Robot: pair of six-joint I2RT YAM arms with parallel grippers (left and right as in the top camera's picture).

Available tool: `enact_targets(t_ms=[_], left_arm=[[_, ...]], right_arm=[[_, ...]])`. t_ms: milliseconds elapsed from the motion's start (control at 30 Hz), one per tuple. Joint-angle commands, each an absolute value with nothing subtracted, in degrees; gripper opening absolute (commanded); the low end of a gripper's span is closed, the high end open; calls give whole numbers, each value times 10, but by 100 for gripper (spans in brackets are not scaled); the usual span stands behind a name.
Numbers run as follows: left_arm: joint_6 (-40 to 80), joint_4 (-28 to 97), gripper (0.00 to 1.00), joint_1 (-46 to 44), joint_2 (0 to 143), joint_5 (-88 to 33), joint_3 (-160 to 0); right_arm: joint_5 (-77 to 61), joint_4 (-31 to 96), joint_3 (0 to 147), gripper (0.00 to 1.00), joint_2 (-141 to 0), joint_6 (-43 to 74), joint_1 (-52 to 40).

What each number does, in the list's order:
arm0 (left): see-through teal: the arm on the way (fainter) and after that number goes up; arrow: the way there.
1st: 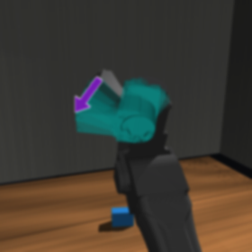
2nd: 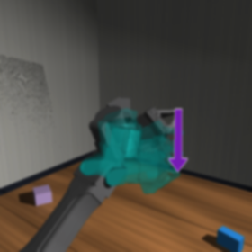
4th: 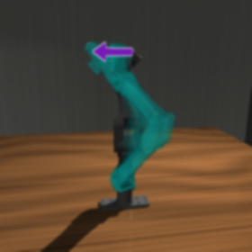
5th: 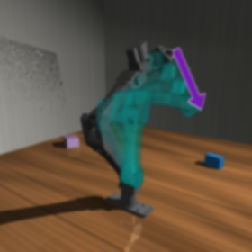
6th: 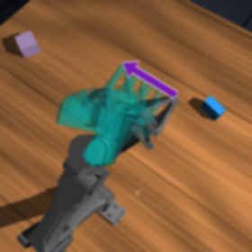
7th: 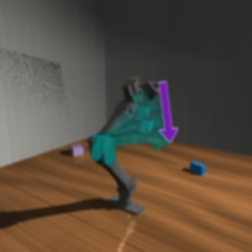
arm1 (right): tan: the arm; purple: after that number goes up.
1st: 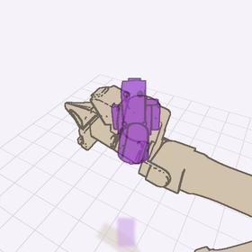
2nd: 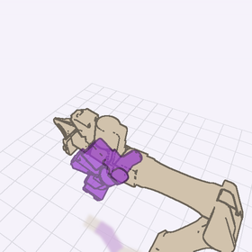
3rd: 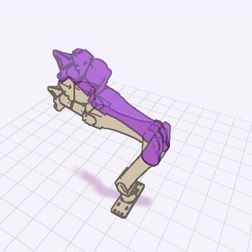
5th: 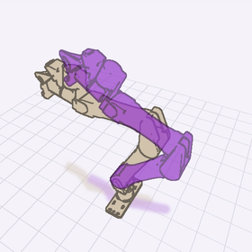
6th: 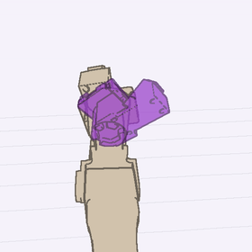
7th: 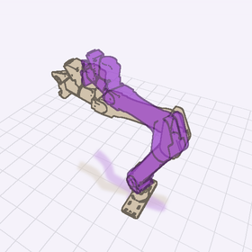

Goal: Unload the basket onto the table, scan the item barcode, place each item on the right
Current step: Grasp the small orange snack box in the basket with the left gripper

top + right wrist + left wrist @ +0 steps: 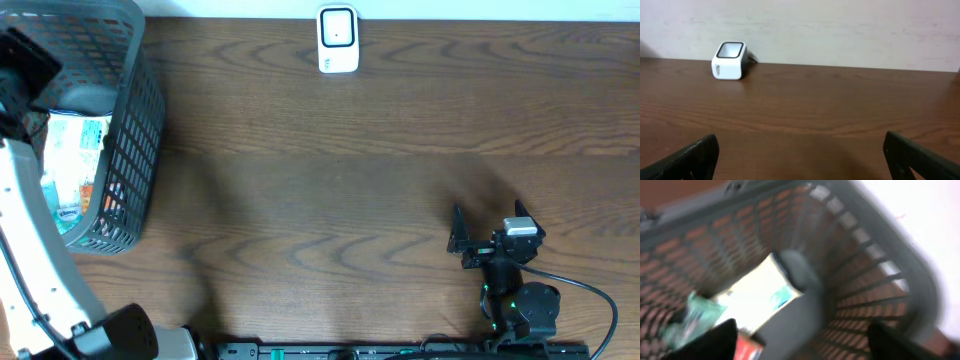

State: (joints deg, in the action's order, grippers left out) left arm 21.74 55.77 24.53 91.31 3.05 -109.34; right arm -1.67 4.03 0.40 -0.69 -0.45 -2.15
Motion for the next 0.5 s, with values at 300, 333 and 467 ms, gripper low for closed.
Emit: enact_targets(t_ms=[300,333,467], left_arm=[[263,684,98,258,1072,151,-1097],[262,686,98,262,1080,151,-1097],[249,697,98,283,1111,138,-1097]], right_arm=[[-16,43,3,99,-4,-5,-19],[-17,43,3,99,-4,-5,-19],[-16,43,3,99,-4,-5,-19]])
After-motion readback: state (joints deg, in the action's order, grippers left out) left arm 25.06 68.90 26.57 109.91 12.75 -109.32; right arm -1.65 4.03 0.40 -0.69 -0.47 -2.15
